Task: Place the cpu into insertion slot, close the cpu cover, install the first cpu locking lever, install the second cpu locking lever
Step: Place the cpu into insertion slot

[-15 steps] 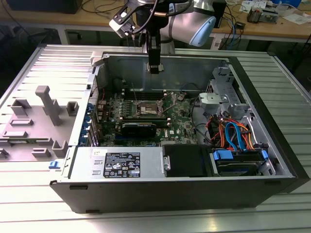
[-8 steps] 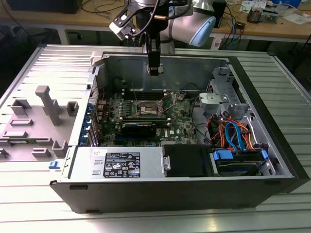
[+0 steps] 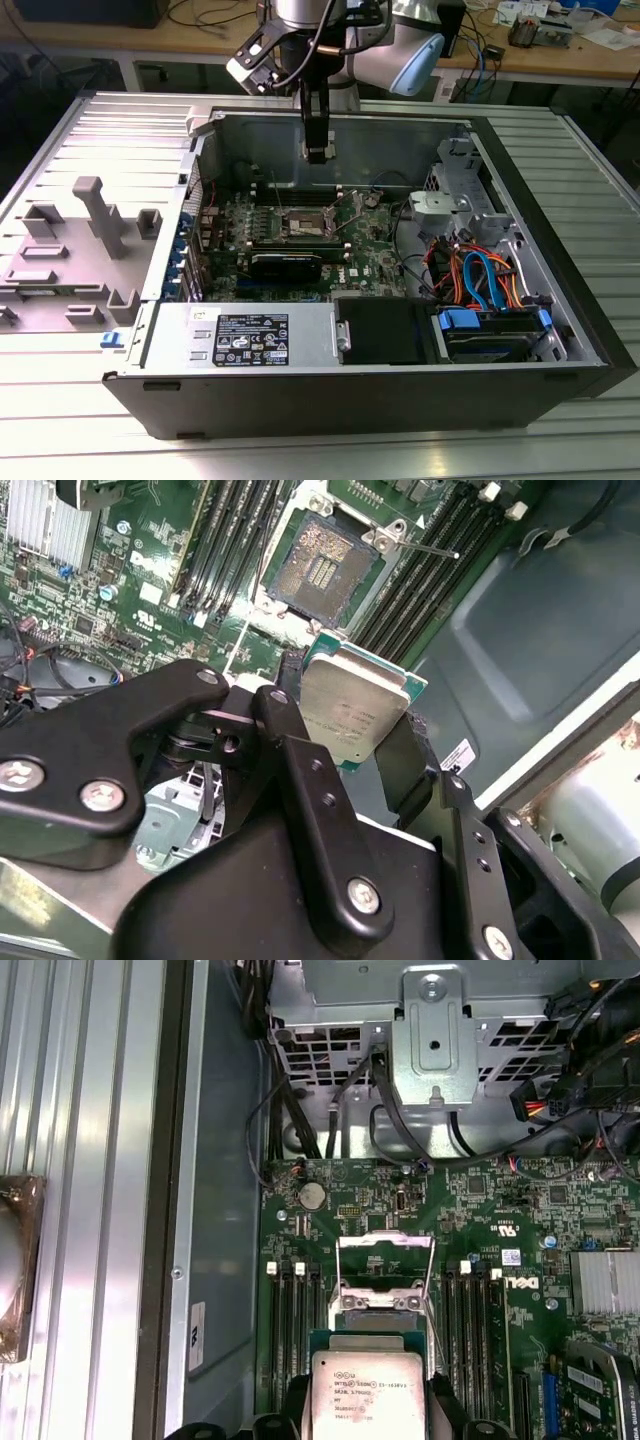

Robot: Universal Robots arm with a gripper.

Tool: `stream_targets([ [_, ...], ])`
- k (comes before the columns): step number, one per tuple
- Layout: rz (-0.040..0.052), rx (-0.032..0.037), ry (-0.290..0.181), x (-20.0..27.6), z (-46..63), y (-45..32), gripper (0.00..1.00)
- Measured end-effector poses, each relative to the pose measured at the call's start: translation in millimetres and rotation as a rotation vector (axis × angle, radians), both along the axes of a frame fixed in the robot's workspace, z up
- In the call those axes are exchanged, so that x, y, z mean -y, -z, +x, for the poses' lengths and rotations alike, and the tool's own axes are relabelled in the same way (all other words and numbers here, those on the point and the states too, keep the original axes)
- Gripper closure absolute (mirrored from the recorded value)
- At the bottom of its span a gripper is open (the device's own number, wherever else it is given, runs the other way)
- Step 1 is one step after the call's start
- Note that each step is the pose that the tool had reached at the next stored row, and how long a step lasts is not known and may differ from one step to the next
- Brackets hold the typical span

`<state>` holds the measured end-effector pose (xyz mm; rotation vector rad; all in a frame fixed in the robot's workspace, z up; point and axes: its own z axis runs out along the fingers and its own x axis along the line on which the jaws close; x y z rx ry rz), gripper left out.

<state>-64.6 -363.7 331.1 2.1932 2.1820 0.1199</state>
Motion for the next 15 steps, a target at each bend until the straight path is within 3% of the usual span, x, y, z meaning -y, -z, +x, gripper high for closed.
stream_targets([
  [15,0.0001,0.0000,0.052,0.5,0.0,2.8,0.46],
])
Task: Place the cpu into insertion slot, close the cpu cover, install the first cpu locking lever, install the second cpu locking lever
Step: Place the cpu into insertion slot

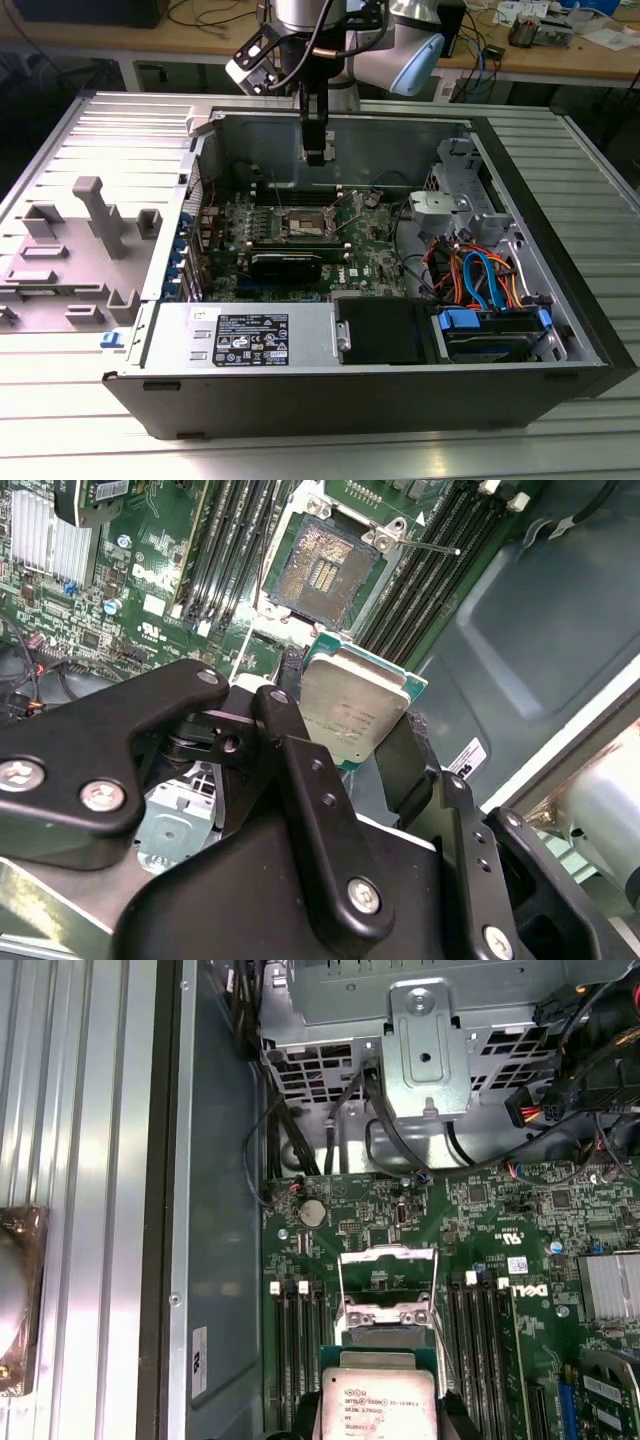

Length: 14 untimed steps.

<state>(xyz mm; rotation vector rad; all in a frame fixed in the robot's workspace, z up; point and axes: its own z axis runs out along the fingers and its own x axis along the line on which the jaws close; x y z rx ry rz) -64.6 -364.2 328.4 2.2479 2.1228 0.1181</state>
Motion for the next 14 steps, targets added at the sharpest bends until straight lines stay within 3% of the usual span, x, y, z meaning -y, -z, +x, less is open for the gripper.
stream_targets([
  [14,-0.0002,-0.0002,0.000,0.0,0.0,3.1,0.46],
])
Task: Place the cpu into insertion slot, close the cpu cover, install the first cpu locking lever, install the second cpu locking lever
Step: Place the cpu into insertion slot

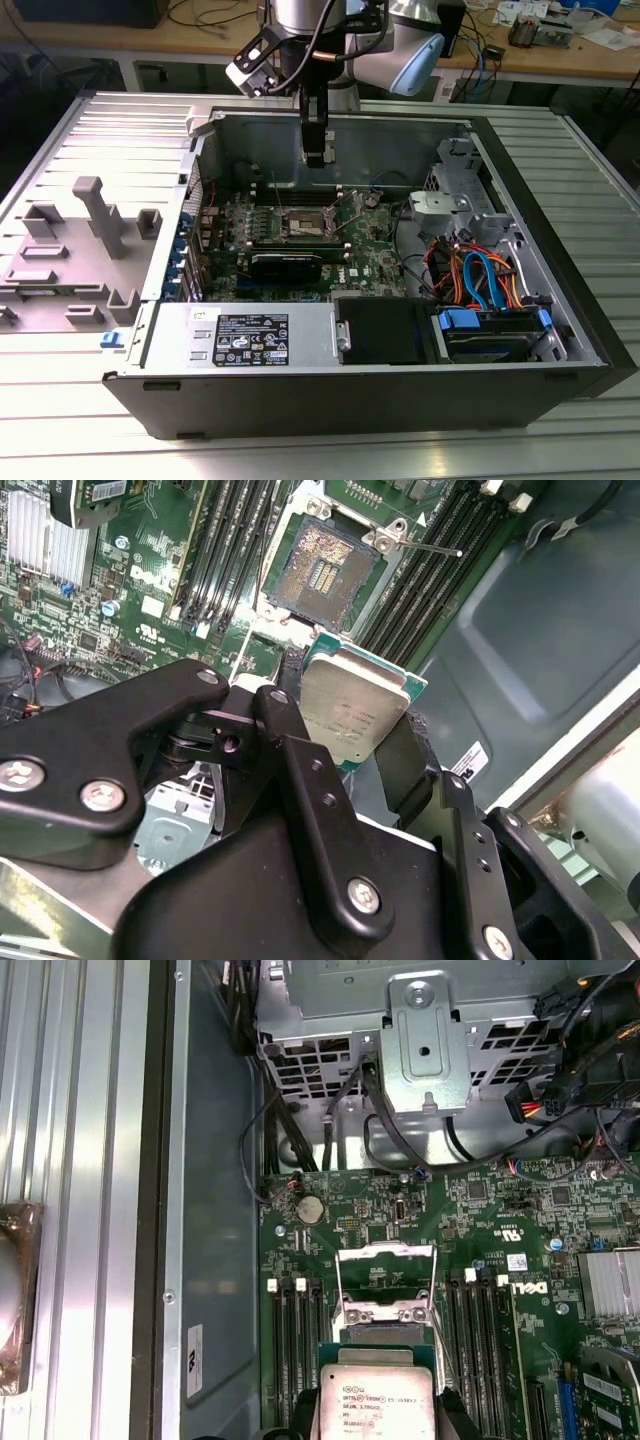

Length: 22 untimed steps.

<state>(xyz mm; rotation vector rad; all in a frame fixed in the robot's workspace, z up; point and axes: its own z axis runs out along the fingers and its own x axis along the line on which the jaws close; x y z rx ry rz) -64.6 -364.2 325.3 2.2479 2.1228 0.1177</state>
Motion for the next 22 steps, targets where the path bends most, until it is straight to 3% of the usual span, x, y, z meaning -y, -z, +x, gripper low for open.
stream_targets([
  [13,0.0002,0.0001,0.000,0.0,0.0,2.0,0.46],
  [18,0.0001,0.0001,-0.018,0.0,-0.1,7.9,0.46],
  [22,-0.0002,0.0003,-0.026,0.0,-0.1,17.0,0.46],
])
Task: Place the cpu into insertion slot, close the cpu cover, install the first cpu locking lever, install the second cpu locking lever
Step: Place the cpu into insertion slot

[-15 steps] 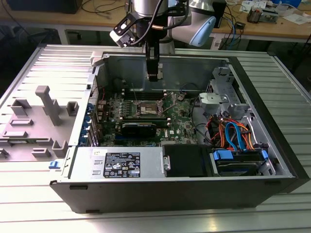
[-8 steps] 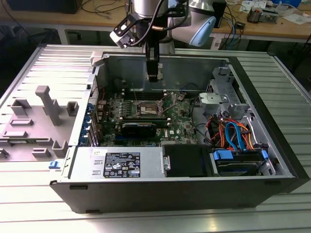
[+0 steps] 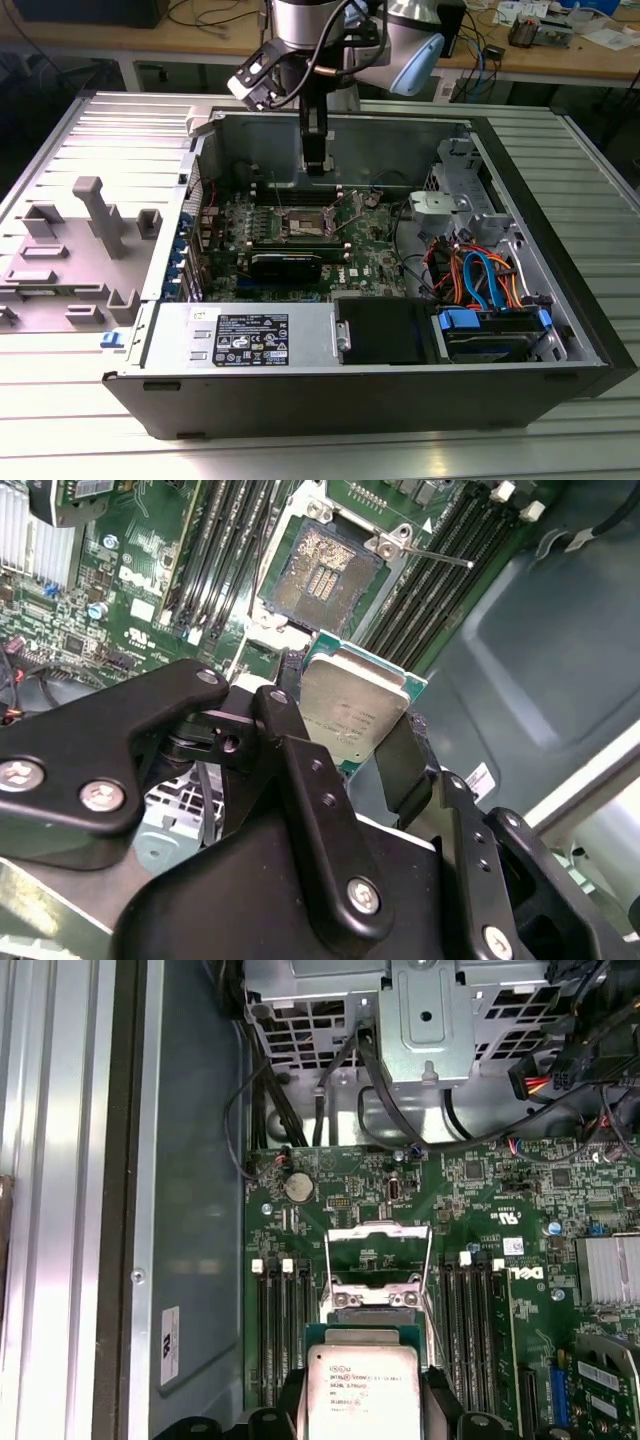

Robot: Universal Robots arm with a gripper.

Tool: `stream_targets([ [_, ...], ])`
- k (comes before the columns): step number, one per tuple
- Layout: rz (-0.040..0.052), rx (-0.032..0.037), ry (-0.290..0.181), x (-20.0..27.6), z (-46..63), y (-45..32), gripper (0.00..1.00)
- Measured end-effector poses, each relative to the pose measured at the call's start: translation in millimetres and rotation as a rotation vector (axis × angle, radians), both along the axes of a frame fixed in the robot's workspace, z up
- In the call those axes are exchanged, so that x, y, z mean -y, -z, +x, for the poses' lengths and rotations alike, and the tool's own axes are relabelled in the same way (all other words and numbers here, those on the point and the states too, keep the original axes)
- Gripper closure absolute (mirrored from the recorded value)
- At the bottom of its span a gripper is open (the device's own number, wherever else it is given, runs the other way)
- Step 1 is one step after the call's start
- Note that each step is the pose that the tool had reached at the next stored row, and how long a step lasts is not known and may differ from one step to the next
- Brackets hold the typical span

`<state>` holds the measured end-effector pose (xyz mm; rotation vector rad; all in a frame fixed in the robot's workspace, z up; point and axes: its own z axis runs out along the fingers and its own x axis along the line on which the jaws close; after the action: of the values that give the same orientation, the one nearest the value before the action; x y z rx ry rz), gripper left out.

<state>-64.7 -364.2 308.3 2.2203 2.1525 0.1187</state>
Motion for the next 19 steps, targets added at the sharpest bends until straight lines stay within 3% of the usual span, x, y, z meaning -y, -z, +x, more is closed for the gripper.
stream_targets([
  [3,0.0000,0.0039,-0.004,0.0,-0.8,3.3,0.46],
  [19,-0.0005,0.0092,-0.024,0.0,-6.3,27.6,0.46],
])
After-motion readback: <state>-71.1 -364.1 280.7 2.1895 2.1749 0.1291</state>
